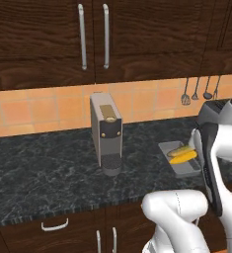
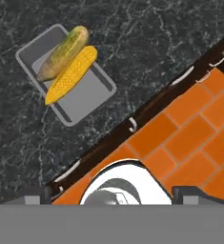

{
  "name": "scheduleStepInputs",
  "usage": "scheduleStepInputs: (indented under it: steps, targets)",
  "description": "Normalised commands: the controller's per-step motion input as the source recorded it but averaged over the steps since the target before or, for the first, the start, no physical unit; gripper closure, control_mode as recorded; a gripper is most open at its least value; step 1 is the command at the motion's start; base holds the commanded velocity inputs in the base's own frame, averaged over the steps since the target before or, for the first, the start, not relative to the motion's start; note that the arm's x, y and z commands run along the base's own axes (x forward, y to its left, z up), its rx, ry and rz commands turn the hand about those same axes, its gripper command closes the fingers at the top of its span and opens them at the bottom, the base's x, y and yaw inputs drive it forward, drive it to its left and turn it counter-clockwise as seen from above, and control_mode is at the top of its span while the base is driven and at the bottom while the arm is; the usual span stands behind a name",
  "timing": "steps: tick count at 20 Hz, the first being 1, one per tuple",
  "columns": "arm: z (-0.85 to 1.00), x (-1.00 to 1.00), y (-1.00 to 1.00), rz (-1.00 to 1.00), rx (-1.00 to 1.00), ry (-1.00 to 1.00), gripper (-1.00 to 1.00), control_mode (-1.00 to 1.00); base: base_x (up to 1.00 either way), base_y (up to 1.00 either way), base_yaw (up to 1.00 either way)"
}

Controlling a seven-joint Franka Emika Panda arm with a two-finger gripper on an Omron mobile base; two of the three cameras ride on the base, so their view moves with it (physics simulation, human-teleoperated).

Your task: Take the meat container that has the shrimp and place it on the second highest rack of the freezer. Then take the vegetable container that has the corn and cucumber and place it on the highest rack of the freezer.

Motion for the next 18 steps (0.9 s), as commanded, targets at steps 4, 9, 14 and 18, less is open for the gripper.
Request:
scheduleStepInputs:
  steps: [4,9,14,18]
  targets:
    - [-0.71,0.89,-0.36,-0.27,0.20,0.10,-1.00,-1.00,0.00,0.00,0.00]
    - [-0.84,0.74,-0.44,-0.13,0.18,0.09,-1.00,-1.00,0.00,0.00,0.00]
    - [-0.50,0.60,-0.20,-0.09,0.02,0.00,-1.00,-1.00,0.00,0.00,0.00]
    - [-0.64,0.31,-0.02,-0.08,-0.06,0.00,-1.00,-1.00,0.00,0.00,0.00]
